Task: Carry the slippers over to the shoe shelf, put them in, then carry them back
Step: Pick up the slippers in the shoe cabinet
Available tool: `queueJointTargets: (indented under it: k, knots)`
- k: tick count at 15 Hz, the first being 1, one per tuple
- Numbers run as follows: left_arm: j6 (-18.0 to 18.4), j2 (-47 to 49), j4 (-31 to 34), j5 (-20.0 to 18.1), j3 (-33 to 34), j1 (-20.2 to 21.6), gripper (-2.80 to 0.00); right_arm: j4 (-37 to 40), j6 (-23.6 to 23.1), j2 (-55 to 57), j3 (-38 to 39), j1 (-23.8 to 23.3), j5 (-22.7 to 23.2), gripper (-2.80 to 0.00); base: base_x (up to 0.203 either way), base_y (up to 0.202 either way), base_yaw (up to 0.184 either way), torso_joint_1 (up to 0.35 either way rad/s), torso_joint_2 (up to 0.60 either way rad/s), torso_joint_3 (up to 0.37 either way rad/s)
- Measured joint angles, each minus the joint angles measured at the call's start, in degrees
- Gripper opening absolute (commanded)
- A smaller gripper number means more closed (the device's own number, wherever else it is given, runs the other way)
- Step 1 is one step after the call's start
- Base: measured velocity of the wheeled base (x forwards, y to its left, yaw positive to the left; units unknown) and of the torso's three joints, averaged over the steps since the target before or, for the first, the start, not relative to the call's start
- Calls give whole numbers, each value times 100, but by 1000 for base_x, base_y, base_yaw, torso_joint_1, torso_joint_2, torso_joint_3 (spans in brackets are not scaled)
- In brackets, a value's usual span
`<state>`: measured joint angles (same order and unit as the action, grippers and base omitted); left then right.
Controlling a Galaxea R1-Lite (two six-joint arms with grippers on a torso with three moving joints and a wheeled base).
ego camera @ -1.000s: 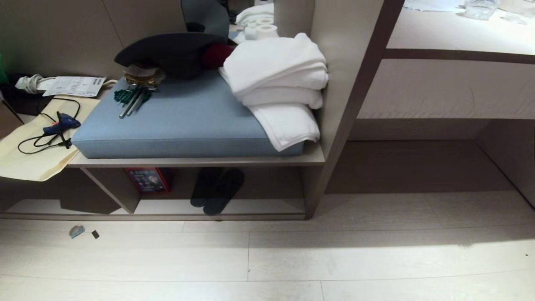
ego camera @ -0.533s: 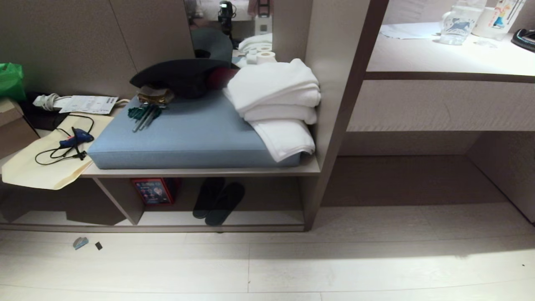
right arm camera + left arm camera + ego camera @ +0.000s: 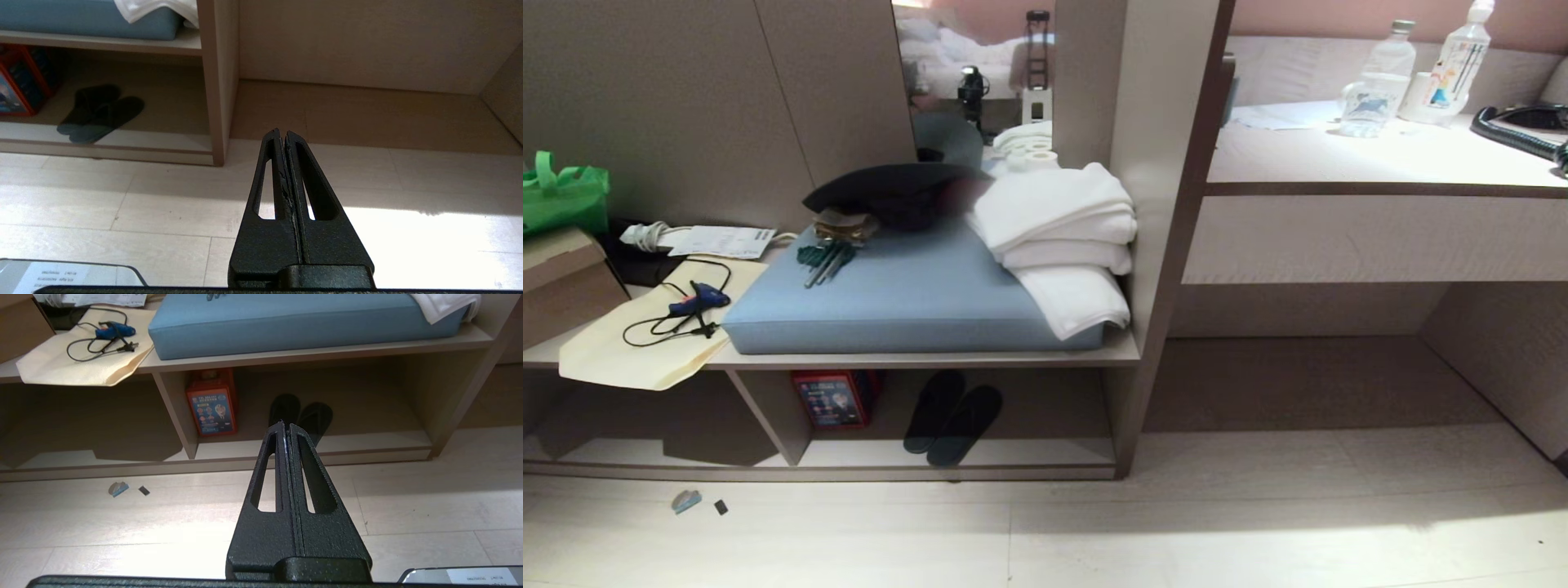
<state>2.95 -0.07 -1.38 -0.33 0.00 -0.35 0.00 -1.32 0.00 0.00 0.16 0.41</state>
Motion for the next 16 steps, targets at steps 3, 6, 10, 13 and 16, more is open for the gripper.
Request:
queueJointTargets:
  k: [3, 6, 10, 13, 16]
  knots:
    - [-21, 0, -5, 11, 0, 0, -280, 0, -2, 0, 0, 0, 3, -280, 0, 0, 0, 4, 0, 163]
    - [-58, 0, -14, 13, 0, 0, -280, 0, -2, 0, 0, 0, 1, -280, 0, 0, 0, 3, 3, 45]
    - [-217, 0, -11, 26, 0, 0, -280, 0, -5, 0, 0, 0, 1, -280, 0, 0, 0, 0, 0, 0]
    - [-302, 0, -25, 24, 0, 0, -280, 0, -1, 0, 0, 0, 3, -280, 0, 0, 0, 0, 0, 0]
    - [-362, 0, -47, 20, 0, 0, -280, 2, 0, 0, 0, 2, -2, -280, -2, 82, 3, 2, 2, 2]
